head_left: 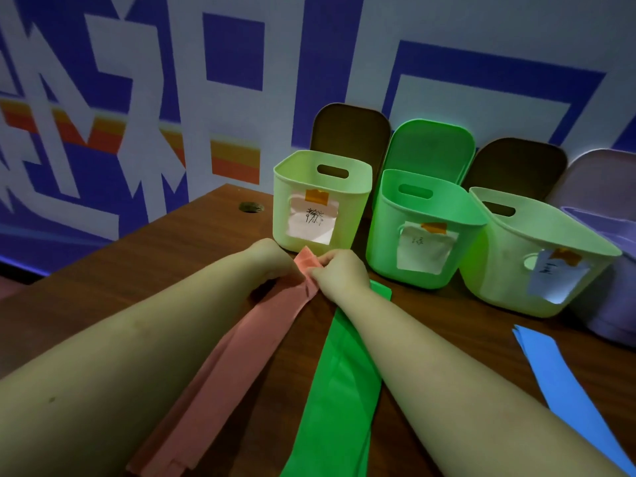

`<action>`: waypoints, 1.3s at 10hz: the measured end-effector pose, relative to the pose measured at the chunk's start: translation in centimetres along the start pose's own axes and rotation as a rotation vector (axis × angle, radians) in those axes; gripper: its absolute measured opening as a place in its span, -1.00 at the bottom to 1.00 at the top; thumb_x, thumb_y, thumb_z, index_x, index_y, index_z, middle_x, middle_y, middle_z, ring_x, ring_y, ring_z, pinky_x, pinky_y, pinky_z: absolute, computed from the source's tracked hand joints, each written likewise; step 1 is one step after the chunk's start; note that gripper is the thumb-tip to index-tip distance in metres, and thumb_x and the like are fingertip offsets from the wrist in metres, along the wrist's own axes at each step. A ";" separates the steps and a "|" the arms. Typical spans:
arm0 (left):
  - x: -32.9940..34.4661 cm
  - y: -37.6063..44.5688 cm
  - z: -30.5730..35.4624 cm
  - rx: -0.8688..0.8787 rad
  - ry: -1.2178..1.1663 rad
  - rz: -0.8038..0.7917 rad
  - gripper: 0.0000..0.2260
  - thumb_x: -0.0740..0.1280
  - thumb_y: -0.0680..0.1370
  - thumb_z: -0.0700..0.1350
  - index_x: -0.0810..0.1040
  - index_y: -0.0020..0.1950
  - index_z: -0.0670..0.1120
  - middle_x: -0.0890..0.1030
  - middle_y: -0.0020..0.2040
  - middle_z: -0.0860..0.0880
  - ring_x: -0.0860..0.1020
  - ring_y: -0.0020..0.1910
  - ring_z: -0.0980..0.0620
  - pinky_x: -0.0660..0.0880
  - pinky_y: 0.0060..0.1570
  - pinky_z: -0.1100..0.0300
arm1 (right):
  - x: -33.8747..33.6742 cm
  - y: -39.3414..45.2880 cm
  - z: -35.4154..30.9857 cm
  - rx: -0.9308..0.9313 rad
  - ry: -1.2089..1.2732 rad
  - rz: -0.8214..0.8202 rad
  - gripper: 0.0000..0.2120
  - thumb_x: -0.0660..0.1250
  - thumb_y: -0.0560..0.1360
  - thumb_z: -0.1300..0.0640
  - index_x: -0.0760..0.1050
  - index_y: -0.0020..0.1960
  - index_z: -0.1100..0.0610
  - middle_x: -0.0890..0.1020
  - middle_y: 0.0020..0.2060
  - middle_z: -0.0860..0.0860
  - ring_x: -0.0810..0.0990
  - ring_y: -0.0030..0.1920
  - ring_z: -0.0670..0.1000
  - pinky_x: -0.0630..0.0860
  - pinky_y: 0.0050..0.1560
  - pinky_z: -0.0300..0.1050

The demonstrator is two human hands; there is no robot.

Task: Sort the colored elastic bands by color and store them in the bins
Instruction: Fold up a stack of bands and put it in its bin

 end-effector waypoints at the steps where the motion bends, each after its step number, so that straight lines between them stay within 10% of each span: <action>1: -0.2 0.2 -0.6 0.028 -0.073 -0.012 -0.96 0.39 0.48 -0.12 0.59 -0.14 0.02 0.62 -0.03 -0.07 0.54 0.02 -0.05 0.48 0.08 0.06 | -1.4 -1.5 -0.8 -0.092 0.064 0.011 -0.86 0.38 0.44 0.01 0.48 -0.26 -0.02 0.64 -0.10 0.03 0.53 0.02 0.08 0.49 -0.02 -0.04; 2: -0.6 -1.0 0.6 0.102 -0.170 -0.046 -0.91 0.37 0.50 -0.16 0.62 -0.02 -0.04 0.61 -0.07 -0.06 0.51 -0.13 0.06 0.45 -0.20 0.30 | -3.0 -4.0 -2.3 -0.183 0.242 -0.084 -0.81 0.40 0.45 0.06 0.41 -0.25 -0.01 0.58 -0.18 0.00 0.54 -0.15 0.03 0.46 -0.19 -0.10; 4: -4.5 -8.6 2.8 0.329 -0.318 0.037 -0.96 0.41 0.47 -0.12 0.63 -0.15 -0.06 0.67 -0.12 -0.06 0.60 -0.01 -0.01 0.49 0.05 0.12 | -7.6 -9.8 -5.8 -0.343 0.574 -0.162 -0.83 0.45 0.42 0.23 0.46 -0.18 0.05 0.56 -0.27 -0.05 0.51 -0.23 -0.10 0.45 -0.13 -0.23; 6: -7.1 -18.2 5.6 0.435 -0.623 -0.055 -0.67 0.41 0.31 -0.14 0.59 0.06 -0.13 0.66 -0.03 -0.12 0.61 -0.01 -0.07 0.51 0.04 0.03 | -12.4 -17.5 -9.3 -0.442 0.866 -0.193 -0.80 0.40 0.44 0.31 0.45 -0.07 0.07 0.63 -0.17 0.09 0.60 -0.15 0.03 0.56 0.00 0.05; 8: -6.9 -26.7 8.8 0.525 -0.776 -0.175 -0.66 0.45 0.33 -0.18 0.56 0.08 -0.21 0.61 -0.15 -0.16 0.57 -0.27 -0.05 0.50 -0.32 0.23 | -17.7 -25.7 -9.8 -0.485 1.078 -0.182 -0.75 0.36 0.44 0.33 0.43 0.06 0.12 0.67 -0.22 0.03 0.64 -0.30 -0.08 0.59 -0.27 -0.22; 10: -2.0 -31.2 7.8 0.574 -0.826 -0.117 -0.64 0.43 0.38 0.00 0.60 0.02 -0.24 0.59 -0.07 -0.28 0.50 -0.11 -0.15 0.44 -0.14 0.09 | -18.6 -32.1 -5.2 -0.487 1.024 -0.144 -0.57 0.40 0.32 0.28 0.43 0.15 0.10 0.70 -0.13 0.10 0.68 -0.13 0.00 0.61 -0.08 -0.14; 13: 12.8 -35.3 3.7 0.604 -0.938 -0.036 -0.85 0.38 0.41 -0.09 0.64 -0.15 -0.16 0.66 -0.27 -0.07 0.53 -0.31 0.14 0.43 -0.34 0.35 | -17.3 -41.4 11.1 -0.295 0.390 0.697 -0.72 0.45 0.29 -0.05 0.46 -0.05 -0.09 0.55 -0.08 -0.19 0.54 -0.01 -0.19 0.35 0.04 -0.49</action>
Point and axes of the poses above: each hand's wrist, its own y-axis towards the middle knuckle, its own x-axis out of the palm, z = x × y, the point moved 8 cm from there along y, towards the middle knuckle
